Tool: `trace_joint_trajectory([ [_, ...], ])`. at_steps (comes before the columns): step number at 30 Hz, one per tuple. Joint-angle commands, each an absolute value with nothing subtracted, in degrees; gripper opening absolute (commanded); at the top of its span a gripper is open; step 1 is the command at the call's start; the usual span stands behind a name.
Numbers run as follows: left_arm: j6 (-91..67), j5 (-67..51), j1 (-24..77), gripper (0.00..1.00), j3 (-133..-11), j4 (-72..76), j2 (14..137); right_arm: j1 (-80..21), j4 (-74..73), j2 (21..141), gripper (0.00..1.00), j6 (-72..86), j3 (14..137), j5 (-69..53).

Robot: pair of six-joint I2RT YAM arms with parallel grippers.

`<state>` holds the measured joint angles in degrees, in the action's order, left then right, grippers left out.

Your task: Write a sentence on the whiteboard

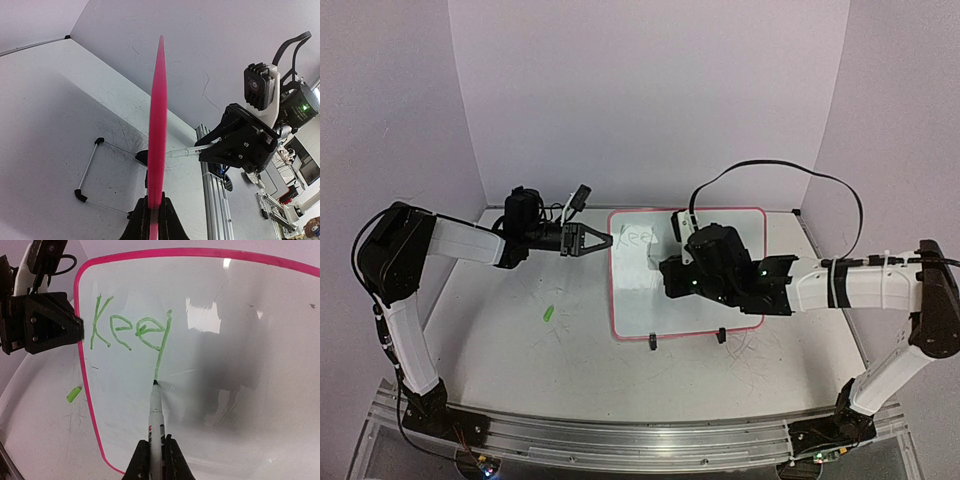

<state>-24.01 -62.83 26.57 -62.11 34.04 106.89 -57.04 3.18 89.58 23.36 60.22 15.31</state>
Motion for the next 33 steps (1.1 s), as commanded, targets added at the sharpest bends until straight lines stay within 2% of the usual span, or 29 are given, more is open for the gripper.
trace_joint_trajectory([
  [1, -23.9, -65.4, 27.0, 0.0, -62.3, 35.1, 104.0, -56.9, 4.7, 87.5, 0.0, 20.9, 62.9, 16.7],
  [33, -23.9, -65.6, 27.0, 0.0, -62.3, 35.1, 103.9, -54.4, 5.2, 90.4, 0.0, 17.5, 66.7, 19.7],
])
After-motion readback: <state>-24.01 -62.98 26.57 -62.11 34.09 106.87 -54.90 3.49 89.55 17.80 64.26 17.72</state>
